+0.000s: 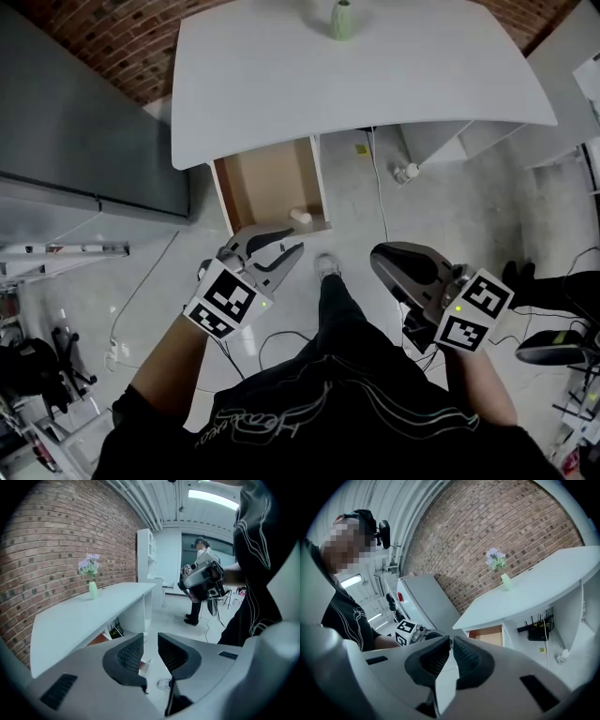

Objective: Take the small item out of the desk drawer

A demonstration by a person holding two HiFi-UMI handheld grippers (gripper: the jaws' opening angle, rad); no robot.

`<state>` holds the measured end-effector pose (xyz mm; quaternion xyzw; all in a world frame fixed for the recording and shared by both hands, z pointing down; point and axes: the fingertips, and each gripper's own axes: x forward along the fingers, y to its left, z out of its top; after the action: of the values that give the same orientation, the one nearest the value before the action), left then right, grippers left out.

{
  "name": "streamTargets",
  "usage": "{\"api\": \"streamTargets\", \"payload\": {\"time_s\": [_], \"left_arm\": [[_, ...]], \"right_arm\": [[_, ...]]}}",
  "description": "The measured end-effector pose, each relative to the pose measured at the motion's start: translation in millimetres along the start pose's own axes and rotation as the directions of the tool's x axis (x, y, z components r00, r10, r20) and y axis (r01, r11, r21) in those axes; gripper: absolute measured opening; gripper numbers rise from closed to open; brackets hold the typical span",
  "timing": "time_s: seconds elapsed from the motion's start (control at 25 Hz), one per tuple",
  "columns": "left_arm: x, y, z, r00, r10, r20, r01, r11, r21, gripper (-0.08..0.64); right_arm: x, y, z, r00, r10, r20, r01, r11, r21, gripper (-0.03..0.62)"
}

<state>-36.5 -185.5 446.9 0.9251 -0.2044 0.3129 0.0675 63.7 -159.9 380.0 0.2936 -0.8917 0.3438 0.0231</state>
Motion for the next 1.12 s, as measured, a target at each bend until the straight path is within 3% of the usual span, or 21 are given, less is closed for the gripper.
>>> {"api": "streamTargets", "payload": {"time_s": [0.28,0.56,0.92,1.12], "left_arm": [[65,54,-54,0.978,-0.074,-0.197,0.091,0.992,0.083,0.135],[120,71,-110,0.929,-0.157,-0.334,0.223,0.960,0.170,0.174],[178,84,-187,0.831,-0.198,-0.520,0.408,0.853,0.327,0.184],[200,85,-212,0.791,-0.218,-0.571,0.490,0.785,0.378,0.195]], "right_arm": [[43,-64,4,0.998,-0.009,-0.056,0.012,0.998,0.056,0.055],[63,-103,-18,0.994,-0.006,-0.112,0.016,0.996,0.092,0.055],[76,-141,-73,0.988,0.007,-0.156,0.020,0.984,0.175,0.055],[81,-154,-96,0.984,0.019,-0.178,0.019,0.978,0.208,0.055]]}}
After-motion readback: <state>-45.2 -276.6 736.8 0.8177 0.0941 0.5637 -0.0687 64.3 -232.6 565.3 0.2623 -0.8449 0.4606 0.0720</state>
